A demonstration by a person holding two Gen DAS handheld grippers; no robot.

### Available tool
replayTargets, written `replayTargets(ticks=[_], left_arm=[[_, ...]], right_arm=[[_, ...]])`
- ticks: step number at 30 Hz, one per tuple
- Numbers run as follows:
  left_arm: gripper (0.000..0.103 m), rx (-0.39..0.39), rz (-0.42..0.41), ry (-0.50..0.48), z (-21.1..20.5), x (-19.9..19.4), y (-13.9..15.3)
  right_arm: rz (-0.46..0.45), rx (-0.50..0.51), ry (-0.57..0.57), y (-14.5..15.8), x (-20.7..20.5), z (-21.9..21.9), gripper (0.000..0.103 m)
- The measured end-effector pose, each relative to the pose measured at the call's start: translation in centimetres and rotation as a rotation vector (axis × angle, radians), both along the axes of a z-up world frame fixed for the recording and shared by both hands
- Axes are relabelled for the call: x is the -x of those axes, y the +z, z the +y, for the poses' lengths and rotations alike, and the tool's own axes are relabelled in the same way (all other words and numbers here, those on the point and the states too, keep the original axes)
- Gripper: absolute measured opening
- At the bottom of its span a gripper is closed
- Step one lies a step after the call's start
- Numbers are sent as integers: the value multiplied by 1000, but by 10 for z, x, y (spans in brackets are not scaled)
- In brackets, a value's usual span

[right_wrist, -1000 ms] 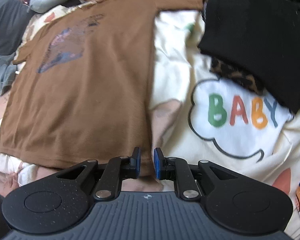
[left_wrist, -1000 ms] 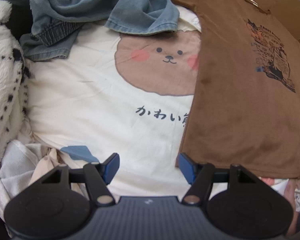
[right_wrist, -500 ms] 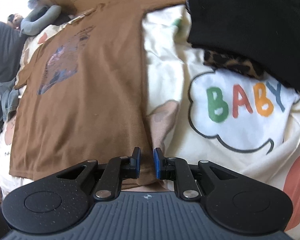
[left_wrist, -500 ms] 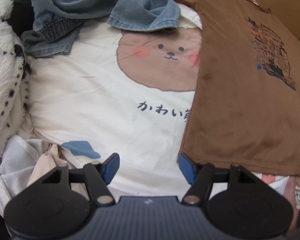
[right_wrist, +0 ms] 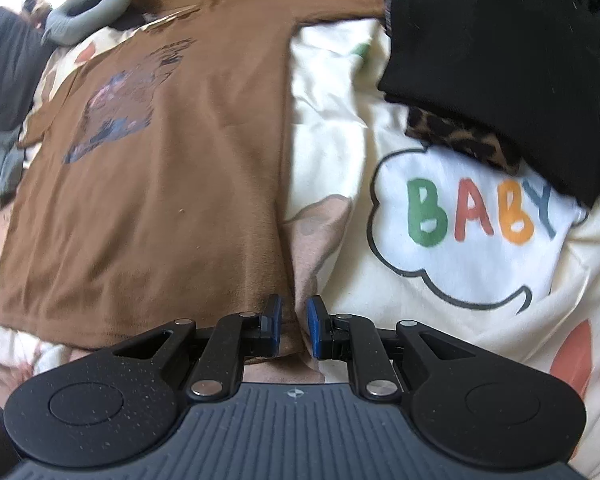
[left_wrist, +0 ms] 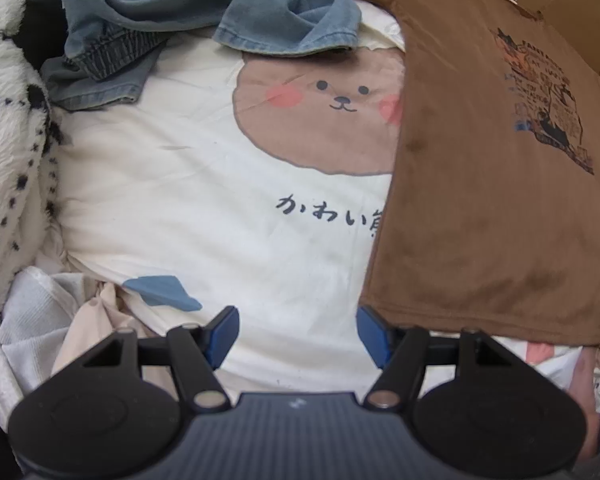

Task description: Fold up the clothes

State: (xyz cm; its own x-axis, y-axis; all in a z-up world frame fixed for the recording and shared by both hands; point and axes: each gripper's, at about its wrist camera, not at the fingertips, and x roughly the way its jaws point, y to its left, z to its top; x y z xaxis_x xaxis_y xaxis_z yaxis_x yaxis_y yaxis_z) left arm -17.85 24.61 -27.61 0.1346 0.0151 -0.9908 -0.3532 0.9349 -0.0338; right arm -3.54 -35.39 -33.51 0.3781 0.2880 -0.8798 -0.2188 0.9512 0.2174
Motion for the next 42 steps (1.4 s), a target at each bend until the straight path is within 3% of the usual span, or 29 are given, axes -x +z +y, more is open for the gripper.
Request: replayTargets(ticks=[6, 17, 28, 30, 31, 32, 42], left_arm=[[68, 1, 0, -18, -4, -1, 1], [68, 0, 21, -16, -2, 2, 0], [68, 7, 12, -28, -8, -3, 0], [68, 11, 6, -25, -9, -4, 0], [68, 13, 3, -24, -10, -4, 0], [68, 15, 0, -24, -10, -4, -1], [68, 41, -50, -16, -9, -1, -2]], right_arm=[[-19, -15, 11, 5, 1, 4, 15], [100, -74, -64, -27, 4, -14, 17], [131, -59, -62, -34, 1, -9, 20], [138, -55, -51, -33, 0, -9, 17], [142, -53, -46, -32, -1, -8, 7], [146, -51, -40, -31, -1, -8, 5], [151, -50, -38, 7, -2, -12, 3]])
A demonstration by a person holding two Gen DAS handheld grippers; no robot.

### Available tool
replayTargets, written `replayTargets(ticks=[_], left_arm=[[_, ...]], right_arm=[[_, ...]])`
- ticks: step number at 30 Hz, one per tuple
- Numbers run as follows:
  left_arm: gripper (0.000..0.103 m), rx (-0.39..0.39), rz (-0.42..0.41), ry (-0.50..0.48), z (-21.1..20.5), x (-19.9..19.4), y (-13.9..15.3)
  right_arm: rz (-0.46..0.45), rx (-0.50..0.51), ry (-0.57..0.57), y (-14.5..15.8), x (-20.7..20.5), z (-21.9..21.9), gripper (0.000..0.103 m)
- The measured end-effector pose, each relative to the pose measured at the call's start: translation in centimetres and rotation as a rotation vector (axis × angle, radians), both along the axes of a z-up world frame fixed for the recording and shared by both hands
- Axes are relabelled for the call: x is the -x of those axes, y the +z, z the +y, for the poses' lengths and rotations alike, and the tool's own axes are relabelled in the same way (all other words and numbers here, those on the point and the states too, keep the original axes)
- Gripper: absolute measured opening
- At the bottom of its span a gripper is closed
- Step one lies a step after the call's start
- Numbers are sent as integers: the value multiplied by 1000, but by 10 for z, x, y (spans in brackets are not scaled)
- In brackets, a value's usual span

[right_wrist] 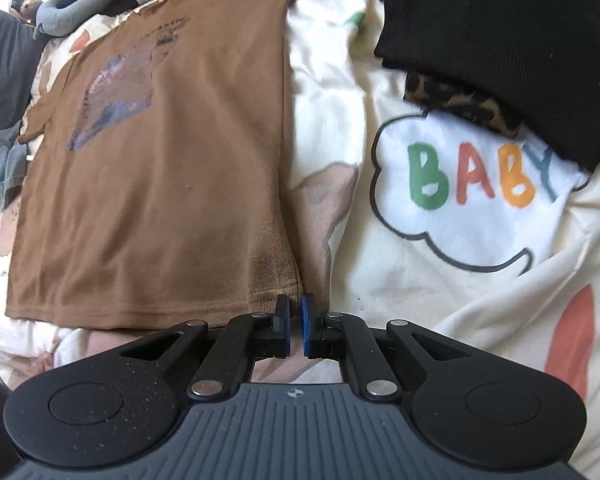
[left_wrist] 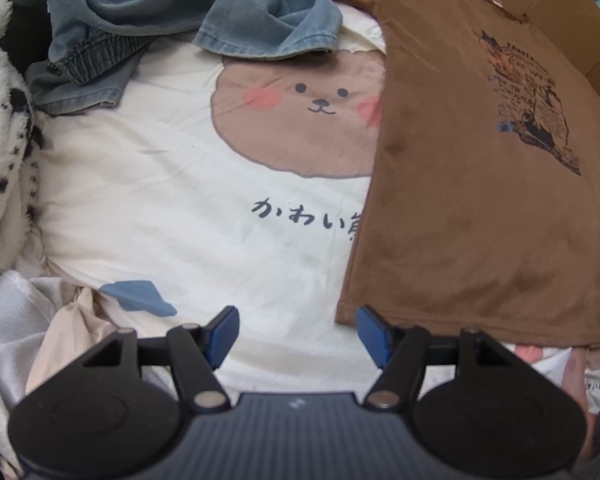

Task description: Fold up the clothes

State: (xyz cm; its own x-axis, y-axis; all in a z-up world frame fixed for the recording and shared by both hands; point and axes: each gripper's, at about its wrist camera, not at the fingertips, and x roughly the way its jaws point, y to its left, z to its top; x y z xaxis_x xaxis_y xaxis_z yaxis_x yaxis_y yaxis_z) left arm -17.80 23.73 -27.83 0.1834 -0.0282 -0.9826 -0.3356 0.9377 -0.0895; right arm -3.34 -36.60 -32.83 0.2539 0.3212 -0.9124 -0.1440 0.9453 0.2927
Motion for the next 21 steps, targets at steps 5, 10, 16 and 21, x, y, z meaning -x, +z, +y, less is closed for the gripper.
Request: replayTargets(ticks=[5, 10, 16, 21], left_arm=[[63, 25, -34, -3, -1, 2, -5], [58, 57, -73, 20, 4, 6, -14], [49, 106, -106, 57, 8, 11, -35], [42, 163, -131, 92, 4, 15, -54]], right_arm=[[11, 11, -20, 15, -1, -5, 2], [26, 28, -38, 23, -2, -8, 2], [53, 61, -58, 21, -6, -6, 2], [76, 89, -75, 19, -10, -4, 2]])
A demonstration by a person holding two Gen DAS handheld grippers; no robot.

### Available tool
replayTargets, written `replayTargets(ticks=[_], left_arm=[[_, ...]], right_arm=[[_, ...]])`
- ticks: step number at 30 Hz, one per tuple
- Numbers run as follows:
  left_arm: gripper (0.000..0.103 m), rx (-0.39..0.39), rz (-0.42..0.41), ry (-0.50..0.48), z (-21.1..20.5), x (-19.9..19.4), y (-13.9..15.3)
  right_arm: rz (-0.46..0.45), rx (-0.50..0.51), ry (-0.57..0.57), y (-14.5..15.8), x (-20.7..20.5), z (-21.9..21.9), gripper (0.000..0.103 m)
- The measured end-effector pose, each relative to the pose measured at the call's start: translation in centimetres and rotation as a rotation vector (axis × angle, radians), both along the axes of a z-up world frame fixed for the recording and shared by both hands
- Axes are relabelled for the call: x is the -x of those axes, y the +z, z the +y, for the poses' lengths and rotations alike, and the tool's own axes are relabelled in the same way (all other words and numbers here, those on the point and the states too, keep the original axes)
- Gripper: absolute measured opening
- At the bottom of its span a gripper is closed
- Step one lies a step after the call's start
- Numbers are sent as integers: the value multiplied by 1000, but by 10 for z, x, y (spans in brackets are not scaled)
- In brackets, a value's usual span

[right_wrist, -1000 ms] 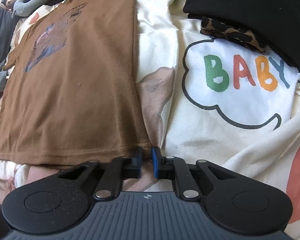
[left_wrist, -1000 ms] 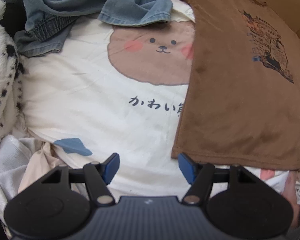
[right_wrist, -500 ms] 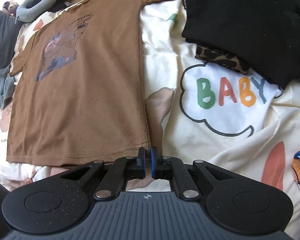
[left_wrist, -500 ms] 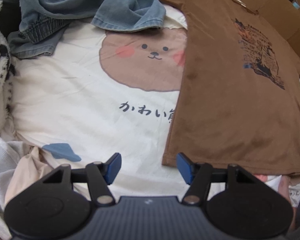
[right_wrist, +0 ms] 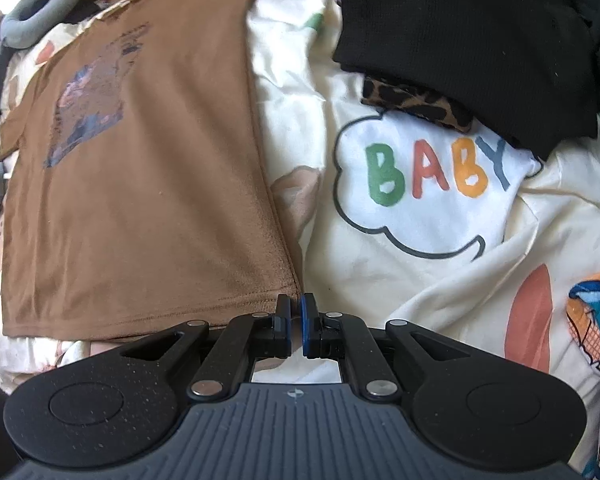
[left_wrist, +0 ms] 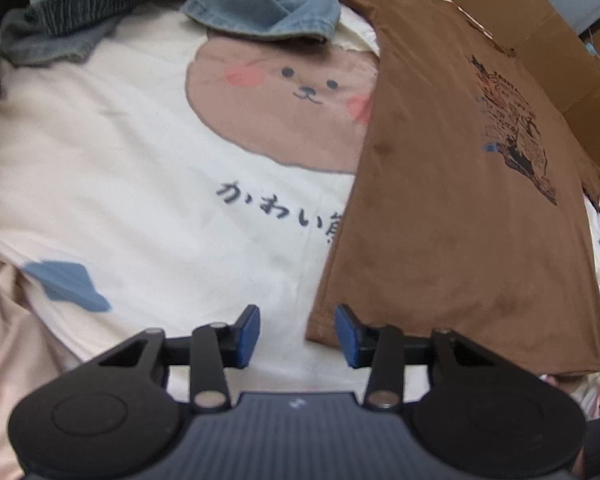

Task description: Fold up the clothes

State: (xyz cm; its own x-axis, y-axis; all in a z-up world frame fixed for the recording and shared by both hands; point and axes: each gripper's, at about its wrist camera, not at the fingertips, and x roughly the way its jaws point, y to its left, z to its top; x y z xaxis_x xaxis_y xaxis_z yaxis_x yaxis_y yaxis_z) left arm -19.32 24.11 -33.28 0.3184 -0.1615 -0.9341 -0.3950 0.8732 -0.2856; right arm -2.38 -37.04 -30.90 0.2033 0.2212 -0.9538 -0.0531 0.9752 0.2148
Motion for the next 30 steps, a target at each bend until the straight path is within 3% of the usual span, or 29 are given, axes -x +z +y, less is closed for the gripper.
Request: replayTargets(ticks=[11, 12, 13, 15, 26, 30], left_arm=[[42, 53, -43, 77, -13, 0, -30], [35, 56, -48, 82, -14, 0, -31], [5, 63, -44, 80, -15, 0, -31], [7, 98, -39, 85, -14, 0, -31], [5, 143, -108, 77, 10, 6, 45], [5, 133, -120, 65, 16, 6, 69]], right_arm=[[39, 54, -13, -5, -6, 9, 2], [40, 54, -13, -5, -7, 9, 2], [41, 54, -12, -4, -7, 10, 2], [38, 47, -7, 0, -7, 9, 2], [56, -62, 14, 37, -2, 7, 2], [72, -80, -13, 33, 1, 3, 2]])
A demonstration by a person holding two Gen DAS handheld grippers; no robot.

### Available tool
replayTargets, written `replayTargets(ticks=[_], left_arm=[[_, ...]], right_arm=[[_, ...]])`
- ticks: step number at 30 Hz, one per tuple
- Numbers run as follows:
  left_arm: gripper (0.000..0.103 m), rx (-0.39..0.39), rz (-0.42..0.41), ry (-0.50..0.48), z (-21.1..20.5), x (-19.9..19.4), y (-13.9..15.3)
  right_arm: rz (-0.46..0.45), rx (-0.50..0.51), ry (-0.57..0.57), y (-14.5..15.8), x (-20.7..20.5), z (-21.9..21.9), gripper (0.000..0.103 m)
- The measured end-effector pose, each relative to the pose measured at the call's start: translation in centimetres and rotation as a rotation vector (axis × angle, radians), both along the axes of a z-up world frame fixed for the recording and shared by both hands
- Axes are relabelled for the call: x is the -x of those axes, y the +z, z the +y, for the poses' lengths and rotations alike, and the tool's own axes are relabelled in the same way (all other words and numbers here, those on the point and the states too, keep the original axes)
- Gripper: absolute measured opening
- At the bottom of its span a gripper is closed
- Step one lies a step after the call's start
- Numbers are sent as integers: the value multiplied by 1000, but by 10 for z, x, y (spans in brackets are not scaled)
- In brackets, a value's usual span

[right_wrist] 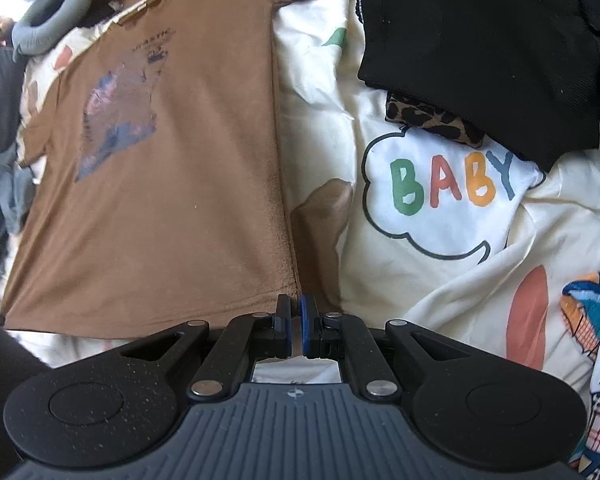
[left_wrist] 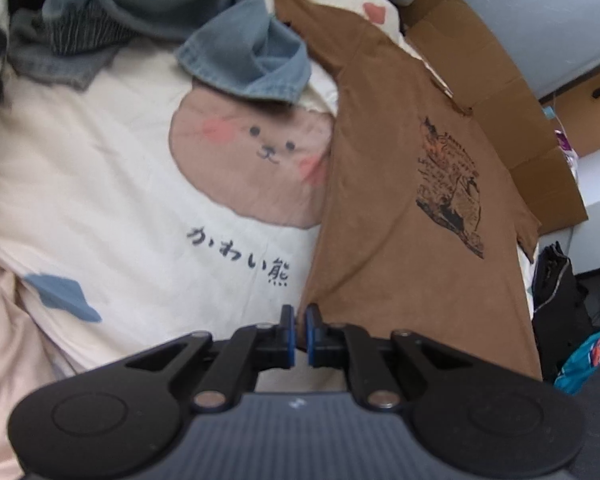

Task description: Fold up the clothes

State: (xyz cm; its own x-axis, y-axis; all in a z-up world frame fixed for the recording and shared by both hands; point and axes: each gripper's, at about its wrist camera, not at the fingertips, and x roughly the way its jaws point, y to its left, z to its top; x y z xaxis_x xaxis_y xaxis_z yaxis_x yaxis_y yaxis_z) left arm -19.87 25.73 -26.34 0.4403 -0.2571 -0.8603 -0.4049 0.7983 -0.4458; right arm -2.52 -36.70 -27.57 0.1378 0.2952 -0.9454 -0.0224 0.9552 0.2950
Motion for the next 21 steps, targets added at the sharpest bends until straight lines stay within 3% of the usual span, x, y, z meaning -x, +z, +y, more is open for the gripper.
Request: replayTargets(ticks=[5, 12, 21], left_arm=[[5, -16, 42, 13, 5, 4, -13], [5, -35, 129, 14, 2, 3, -57], [6, -52, 205, 2, 1, -5, -86]], right_arm=[[22, -20, -35, -5, 4, -5, 2], [55, 22, -59, -43, 6, 1, 2], [89, 67, -68, -72, 2, 7, 2]])
